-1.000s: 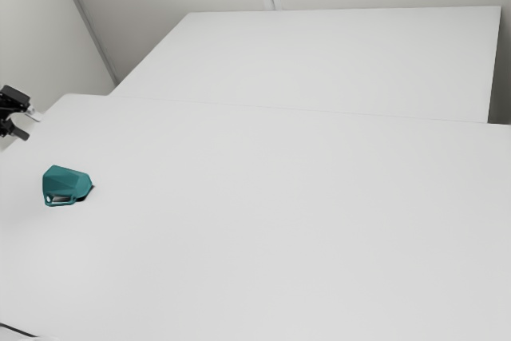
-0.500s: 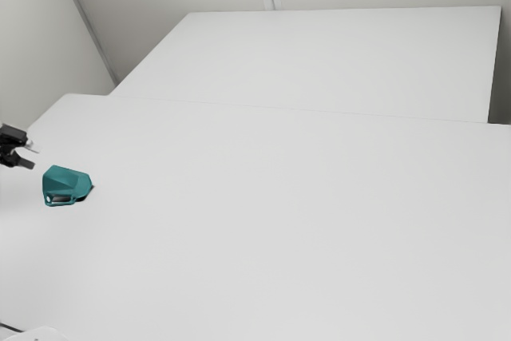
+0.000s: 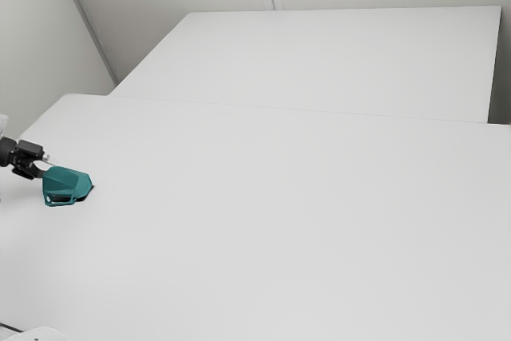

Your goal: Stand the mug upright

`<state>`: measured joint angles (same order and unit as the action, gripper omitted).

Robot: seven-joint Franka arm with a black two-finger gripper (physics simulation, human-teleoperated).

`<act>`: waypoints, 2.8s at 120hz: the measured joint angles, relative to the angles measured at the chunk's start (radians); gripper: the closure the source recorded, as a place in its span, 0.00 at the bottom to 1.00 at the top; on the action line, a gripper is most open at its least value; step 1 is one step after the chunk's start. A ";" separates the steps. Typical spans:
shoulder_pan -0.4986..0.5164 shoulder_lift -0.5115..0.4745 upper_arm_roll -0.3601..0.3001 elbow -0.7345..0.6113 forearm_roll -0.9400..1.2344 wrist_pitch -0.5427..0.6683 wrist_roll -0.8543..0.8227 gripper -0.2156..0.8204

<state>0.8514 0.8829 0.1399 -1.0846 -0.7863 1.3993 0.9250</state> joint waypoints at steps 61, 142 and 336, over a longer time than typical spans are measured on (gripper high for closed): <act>0.000 -0.017 -0.015 -0.040 -0.017 -0.065 0.028 0.83; -0.107 -0.471 -0.121 -0.428 0.127 -0.008 0.012 0.96; -0.750 -0.870 -0.178 -1.154 0.821 0.830 -0.863 0.96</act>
<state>0.1014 0.0133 -0.0378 -2.2386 0.0351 2.2294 0.0622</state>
